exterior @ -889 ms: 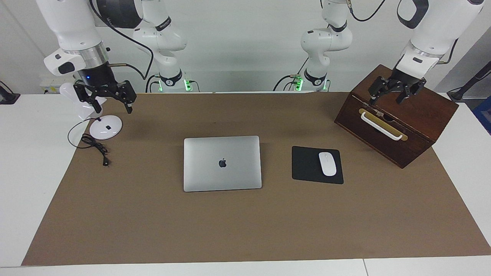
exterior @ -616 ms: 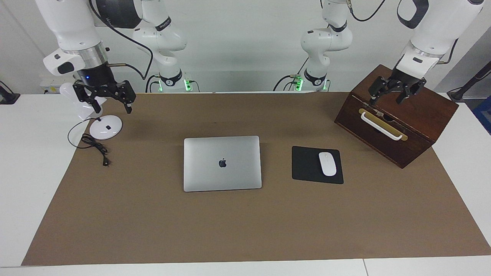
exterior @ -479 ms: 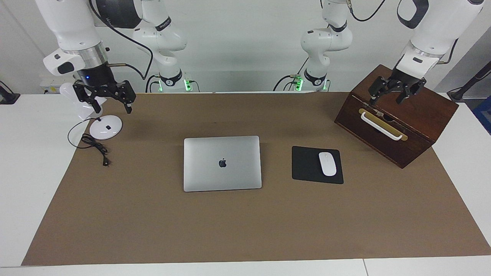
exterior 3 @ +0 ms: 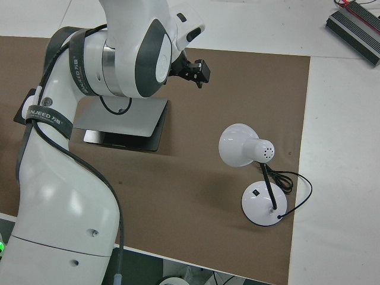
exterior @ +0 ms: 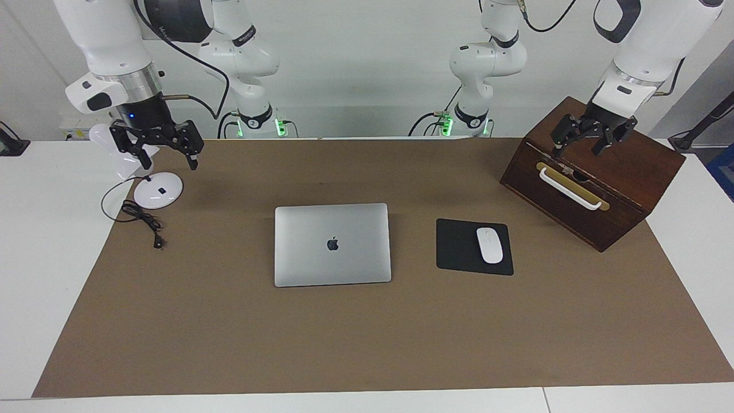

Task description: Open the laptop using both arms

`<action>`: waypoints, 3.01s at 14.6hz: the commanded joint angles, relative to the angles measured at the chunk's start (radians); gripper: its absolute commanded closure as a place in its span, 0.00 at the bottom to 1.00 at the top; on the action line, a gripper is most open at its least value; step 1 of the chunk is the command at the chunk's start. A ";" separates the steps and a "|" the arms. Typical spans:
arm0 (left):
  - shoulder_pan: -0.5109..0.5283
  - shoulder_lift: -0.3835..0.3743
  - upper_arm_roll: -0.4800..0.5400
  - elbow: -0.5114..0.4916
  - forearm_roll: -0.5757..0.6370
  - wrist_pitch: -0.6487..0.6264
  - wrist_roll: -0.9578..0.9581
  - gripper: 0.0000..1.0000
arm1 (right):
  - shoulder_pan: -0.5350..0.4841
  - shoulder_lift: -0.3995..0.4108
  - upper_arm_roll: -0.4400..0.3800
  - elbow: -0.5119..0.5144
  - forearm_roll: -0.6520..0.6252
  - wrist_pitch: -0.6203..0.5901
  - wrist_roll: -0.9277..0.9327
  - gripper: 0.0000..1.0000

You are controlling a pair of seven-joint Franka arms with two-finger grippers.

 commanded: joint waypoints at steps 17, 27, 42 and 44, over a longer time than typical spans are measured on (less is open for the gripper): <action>0.025 0.000 0.003 0.012 0.000 -0.018 0.004 0.00 | -0.013 -0.006 0.007 -0.017 0.009 0.036 -0.023 0.00; 0.030 -0.006 0.001 0.010 0.002 0.008 0.000 0.00 | -0.018 -0.008 0.007 -0.019 0.009 0.022 -0.026 0.00; 0.030 -0.006 0.001 0.012 -0.001 0.017 -0.023 1.00 | -0.005 -0.219 0.008 -0.732 0.122 0.646 -0.003 0.00; 0.031 -0.006 -0.002 0.009 -0.003 0.019 -0.023 1.00 | -0.002 -0.221 0.011 -0.847 0.125 0.795 0.002 0.00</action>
